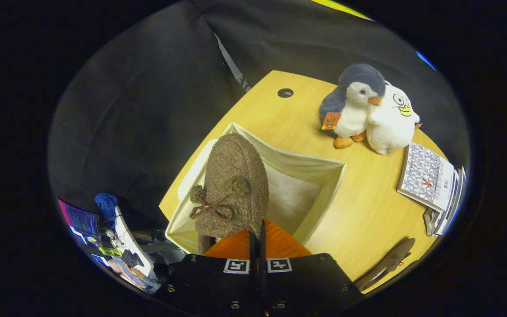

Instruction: Open the storage box then place both shoes into the box .Put the left shoe in first, then the right shoe, with the right side of both shoes facing outward in a uniform manner.

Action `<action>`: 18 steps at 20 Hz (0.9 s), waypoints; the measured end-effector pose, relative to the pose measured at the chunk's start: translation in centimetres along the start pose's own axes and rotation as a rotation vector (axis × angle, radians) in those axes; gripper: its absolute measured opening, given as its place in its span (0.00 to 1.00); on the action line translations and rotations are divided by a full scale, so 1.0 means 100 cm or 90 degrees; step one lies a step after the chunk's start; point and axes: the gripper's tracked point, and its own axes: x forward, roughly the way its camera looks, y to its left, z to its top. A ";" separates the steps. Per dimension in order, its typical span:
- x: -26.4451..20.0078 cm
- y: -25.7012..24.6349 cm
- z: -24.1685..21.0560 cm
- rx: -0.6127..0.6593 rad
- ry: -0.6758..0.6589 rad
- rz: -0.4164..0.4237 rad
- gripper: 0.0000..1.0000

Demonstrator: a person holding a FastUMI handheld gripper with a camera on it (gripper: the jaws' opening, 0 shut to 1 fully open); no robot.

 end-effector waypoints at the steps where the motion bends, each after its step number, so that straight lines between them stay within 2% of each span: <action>1: 0.007 0.002 -0.002 0.000 0.010 -0.003 0.01; 7: 0.045 -0.006 -0.005 -0.004 0.049 -0.038 0.01; 10: 0.048 0.010 -0.001 0.010 0.048 -0.017 0.03; 11: 0.043 0.012 0.003 0.009 0.039 -0.008 0.12; 15: 0.021 0.016 0.018 0.002 -0.016 0.008 1.00; 18: -0.008 0.013 0.024 0.019 -0.043 0.023 0.99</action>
